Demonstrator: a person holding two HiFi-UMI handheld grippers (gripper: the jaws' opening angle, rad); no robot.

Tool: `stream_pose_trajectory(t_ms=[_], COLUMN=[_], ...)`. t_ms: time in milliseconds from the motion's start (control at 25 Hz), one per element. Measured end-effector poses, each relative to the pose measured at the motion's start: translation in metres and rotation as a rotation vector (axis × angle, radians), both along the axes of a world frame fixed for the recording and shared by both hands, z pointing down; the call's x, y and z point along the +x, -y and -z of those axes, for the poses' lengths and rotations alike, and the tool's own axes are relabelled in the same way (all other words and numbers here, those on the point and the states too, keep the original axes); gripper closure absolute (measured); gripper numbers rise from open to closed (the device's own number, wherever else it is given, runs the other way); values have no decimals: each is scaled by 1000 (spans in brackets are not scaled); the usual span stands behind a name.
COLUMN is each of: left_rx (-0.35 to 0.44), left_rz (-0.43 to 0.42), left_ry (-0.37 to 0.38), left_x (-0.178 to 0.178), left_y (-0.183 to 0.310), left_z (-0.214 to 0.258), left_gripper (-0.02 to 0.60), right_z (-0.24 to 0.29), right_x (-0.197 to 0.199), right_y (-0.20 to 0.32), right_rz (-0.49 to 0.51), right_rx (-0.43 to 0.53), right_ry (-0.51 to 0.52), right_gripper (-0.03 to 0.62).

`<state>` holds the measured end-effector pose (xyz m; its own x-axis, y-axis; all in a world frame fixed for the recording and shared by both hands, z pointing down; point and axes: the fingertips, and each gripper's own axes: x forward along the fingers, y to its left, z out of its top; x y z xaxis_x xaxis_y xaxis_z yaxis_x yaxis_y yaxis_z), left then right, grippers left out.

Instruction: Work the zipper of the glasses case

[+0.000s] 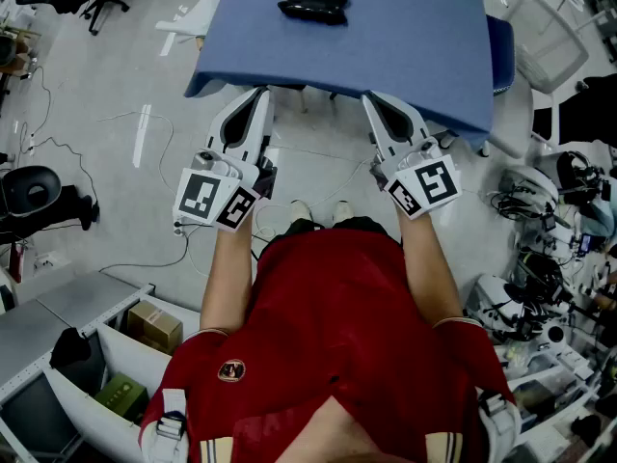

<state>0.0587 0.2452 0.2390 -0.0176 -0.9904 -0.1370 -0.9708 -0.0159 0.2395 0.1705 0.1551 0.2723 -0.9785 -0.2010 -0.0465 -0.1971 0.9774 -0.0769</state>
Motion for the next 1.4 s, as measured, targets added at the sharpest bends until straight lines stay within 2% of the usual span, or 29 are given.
stream_pose_trajectory(t_ms=[360, 1040, 1400], left_rx=[3, 16, -3], left_rz=[-14, -78, -77], left_ry=[6, -17, -5], left_x=[-24, -84, -101], left_y=[-5, -19, 12], left_z=[-2, -12, -19], left_gripper=[574, 574, 574], right_z=[3, -10, -14], right_x=[-22, -56, -71], right_y=[-1, -3, 36], right_rz=[-8, -111, -119], right_rx=[-23, -21, -22], right_ry=[35, -39, -23], right_gripper=[599, 599, 599])
